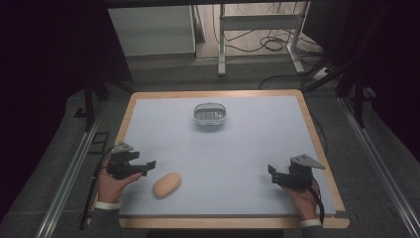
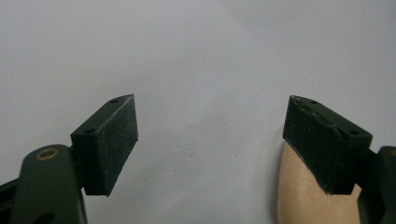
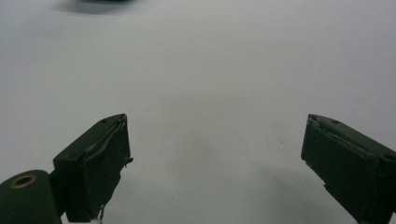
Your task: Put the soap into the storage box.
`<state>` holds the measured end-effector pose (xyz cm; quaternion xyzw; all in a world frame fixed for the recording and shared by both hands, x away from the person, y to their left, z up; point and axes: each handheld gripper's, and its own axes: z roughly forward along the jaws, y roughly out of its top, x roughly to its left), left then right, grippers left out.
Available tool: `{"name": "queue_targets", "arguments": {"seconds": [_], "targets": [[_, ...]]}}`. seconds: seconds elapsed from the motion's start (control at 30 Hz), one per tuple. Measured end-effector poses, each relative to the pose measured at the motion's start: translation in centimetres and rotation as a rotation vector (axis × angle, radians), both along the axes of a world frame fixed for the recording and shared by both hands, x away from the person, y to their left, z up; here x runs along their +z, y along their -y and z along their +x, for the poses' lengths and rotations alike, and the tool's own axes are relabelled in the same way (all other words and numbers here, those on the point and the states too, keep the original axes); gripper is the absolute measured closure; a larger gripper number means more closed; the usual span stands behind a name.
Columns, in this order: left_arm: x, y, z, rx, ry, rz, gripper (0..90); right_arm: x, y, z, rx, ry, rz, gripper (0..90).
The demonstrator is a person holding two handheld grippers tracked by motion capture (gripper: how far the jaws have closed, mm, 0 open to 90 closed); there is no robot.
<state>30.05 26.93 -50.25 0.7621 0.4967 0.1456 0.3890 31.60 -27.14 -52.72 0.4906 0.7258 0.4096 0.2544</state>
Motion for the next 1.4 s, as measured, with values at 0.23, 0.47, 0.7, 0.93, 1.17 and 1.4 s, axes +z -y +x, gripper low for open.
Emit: {"name": "queue_targets", "arguments": {"seconds": [0.23, 0.47, 0.7, 0.93, 1.17, 1.4], "targets": [[-0.2, 0.2, -0.2, 0.013, -0.004, 0.055, 20.2, 0.1, 0.2, -0.5, -0.03, 0.035, 0.002, 8.6], [-0.2, 0.4, -0.7, -0.006, -0.032, 0.062, 19.7, 0.1, 0.4, -0.8, -0.036, 0.044, 0.005, 9.6], [-0.3, 0.9, -0.2, 0.008, -0.026, 0.1, 19.7, 0.0, -0.2, -1.1, -0.012, 0.074, -0.057, 9.9], [0.1, 1.6, -0.1, -0.02, -0.057, 0.13, 19.3, 0.0, -0.3, -1.0, 0.009, 0.07, -0.066, 9.9], [1.2, 2.0, -0.8, -0.022, -0.036, 0.115, 19.0, 0.0, -0.3, -1.1, 0.033, 0.082, -0.062, 9.9], [2.0, 2.4, -0.9, -0.039, -0.029, 0.13, 19.1, 0.0, -0.2, -1.0, 0.018, 0.064, -0.056, 9.9]]}}
